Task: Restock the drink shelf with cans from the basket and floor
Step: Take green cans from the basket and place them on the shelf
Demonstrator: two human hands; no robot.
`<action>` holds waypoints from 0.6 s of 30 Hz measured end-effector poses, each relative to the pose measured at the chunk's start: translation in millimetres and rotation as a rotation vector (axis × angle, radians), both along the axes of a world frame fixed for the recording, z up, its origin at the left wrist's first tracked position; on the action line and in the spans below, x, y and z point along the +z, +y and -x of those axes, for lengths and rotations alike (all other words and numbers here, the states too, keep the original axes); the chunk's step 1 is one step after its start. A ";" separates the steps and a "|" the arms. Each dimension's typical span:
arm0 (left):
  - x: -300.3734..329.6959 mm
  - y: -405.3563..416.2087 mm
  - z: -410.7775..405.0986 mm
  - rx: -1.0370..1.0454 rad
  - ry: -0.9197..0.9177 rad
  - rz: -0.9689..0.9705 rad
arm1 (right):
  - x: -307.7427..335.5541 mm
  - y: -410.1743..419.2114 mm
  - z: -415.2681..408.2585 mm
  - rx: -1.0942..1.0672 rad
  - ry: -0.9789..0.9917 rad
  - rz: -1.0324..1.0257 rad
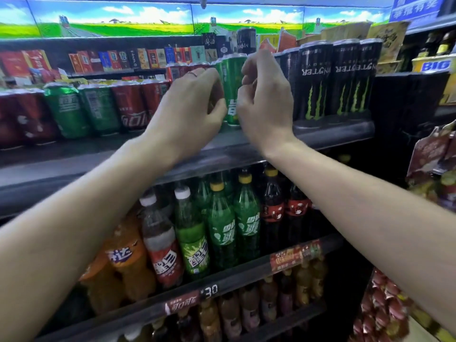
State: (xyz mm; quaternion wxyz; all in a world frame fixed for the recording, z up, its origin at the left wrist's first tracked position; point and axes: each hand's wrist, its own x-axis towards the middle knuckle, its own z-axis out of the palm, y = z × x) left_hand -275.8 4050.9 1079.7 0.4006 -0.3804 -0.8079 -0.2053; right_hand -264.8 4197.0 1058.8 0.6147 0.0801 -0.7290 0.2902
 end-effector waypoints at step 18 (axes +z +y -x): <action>-474.6 -159.9 -150.9 0.199 -1.042 0.187 | -470.9 -127.9 -135.7 0.444 -1.170 0.173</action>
